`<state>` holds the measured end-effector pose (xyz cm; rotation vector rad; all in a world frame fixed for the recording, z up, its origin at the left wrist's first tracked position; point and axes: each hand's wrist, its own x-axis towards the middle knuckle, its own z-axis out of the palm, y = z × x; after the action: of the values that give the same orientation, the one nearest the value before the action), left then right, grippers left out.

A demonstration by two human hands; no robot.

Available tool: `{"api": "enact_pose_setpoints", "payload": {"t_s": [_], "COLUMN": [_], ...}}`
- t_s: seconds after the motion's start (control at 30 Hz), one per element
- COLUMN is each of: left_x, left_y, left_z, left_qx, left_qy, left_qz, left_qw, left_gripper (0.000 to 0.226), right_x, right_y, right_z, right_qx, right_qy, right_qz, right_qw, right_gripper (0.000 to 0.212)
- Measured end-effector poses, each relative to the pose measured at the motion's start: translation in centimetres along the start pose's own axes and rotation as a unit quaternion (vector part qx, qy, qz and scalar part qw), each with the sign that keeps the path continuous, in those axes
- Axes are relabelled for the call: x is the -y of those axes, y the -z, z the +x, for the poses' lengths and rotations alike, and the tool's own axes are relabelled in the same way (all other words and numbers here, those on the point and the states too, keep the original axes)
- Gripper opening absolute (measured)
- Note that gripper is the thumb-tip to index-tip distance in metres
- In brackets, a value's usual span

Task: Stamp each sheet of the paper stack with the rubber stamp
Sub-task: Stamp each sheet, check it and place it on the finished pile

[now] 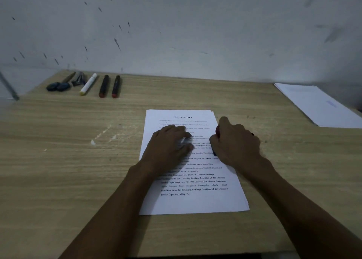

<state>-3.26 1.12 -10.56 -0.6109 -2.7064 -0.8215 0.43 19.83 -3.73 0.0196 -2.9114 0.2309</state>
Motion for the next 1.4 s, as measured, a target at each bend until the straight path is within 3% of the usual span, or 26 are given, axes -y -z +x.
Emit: {"api": "enact_pose_setpoints", "payload": {"t_s": [0.77, 0.97, 1.17, 1.4], "left_x": [0.0, -0.6, -1.7, -2.3], "left_y": [-0.2, 0.5, 1.3, 2.1], "left_z": [-0.1, -0.3, 0.2, 1.1], "left_qx": [0.01, 0.021, 0.051, 0.072], "left_qy": [0.014, 0.021, 0.036, 0.056], "left_qz": [0.004, 0.022, 0.032, 0.029], "left_qw": [1.0, 0.999, 0.998, 0.995], "left_gripper": [0.057, 0.063, 0.036, 0.036], "right_x": [0.2, -0.7, -3.6, -8.5], "right_y": [0.0, 0.7, 2.0, 3.3], "right_z": [-0.1, 0.6, 0.7, 0.9], "right_qx": [-0.02, 0.058, -0.015, -0.047], "right_qy": [0.008, -0.018, -0.092, -0.155], "right_qz": [-0.05, 0.075, 0.221, 0.217], "right_qw": [0.999, 0.995, 0.971, 0.963], "right_gripper": [0.022, 0.018, 0.019, 0.017]}}
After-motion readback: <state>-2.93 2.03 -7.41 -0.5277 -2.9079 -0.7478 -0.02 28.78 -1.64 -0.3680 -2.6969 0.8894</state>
